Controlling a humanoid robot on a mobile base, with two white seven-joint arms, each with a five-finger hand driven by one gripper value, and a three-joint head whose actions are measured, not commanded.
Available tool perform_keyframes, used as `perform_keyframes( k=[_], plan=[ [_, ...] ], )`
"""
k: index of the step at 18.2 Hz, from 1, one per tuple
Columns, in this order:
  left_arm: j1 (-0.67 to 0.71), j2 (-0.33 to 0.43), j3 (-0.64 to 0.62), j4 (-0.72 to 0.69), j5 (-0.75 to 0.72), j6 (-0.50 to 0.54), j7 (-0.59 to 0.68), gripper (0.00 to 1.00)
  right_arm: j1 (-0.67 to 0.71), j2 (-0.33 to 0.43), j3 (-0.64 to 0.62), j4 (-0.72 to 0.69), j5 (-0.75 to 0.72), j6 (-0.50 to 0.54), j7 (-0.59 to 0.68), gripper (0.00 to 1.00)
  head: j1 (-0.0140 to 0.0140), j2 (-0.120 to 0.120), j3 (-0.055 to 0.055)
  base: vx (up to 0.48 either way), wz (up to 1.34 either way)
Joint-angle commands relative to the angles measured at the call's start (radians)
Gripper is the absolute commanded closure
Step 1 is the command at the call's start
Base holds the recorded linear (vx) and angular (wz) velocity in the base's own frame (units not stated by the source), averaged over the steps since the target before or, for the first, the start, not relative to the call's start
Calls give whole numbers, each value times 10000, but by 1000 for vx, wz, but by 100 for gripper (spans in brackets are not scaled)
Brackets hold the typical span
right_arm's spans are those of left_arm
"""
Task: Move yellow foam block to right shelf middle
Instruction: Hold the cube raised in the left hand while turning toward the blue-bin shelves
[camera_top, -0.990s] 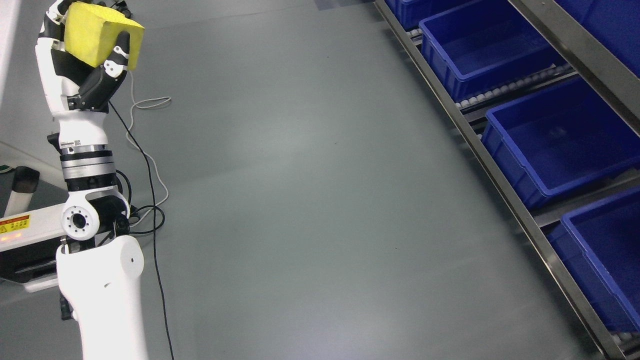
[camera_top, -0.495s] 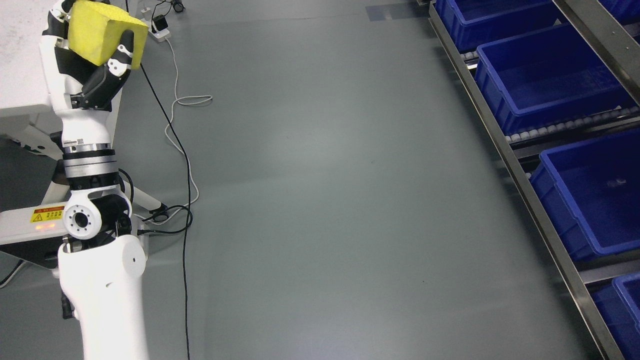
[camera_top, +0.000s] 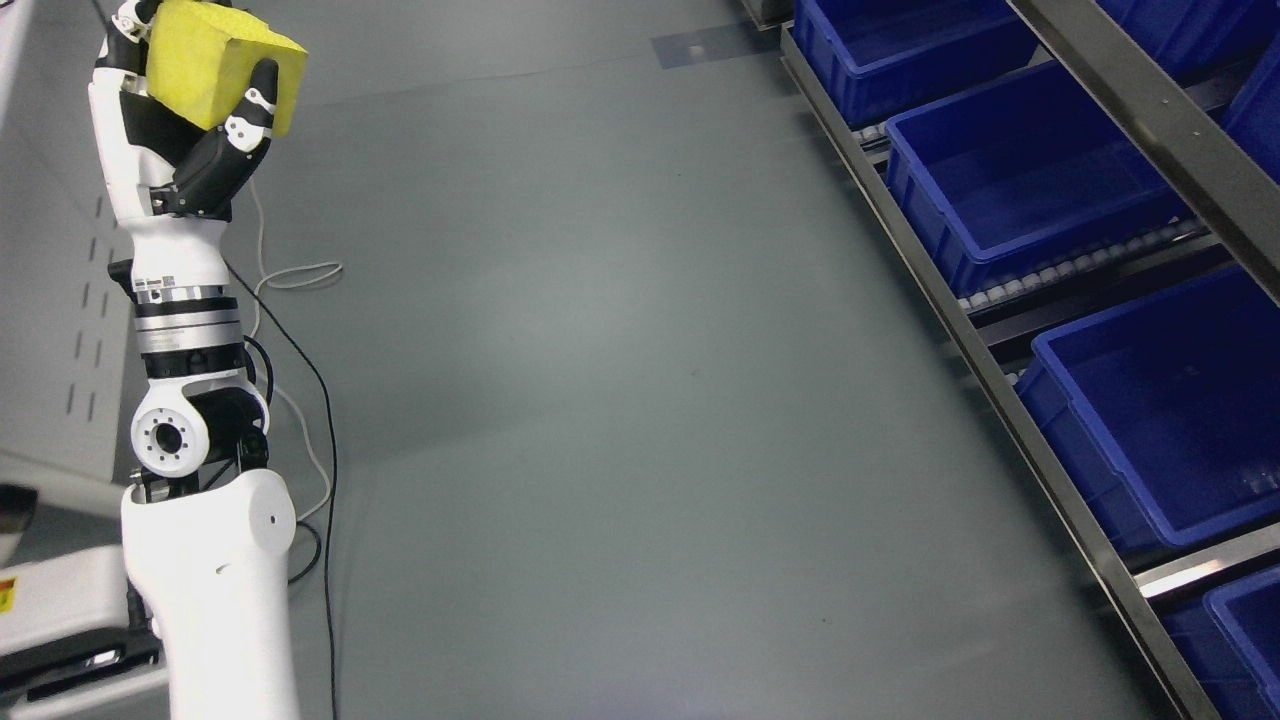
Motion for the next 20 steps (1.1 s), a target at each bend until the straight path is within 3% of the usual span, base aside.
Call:
perform_keyframes(
  k=[1,20],
  plan=[
    [2,175,-274,-20,0,-13,22,58,-15,-175,0,-174,0,-8,7,0,0,0,0,388,-432],
    [32,175,-397,-35,0,-74,-24,57,-15,-175,0,-174,0,-8,7,0,0,0,0,373,-431]
  ],
)
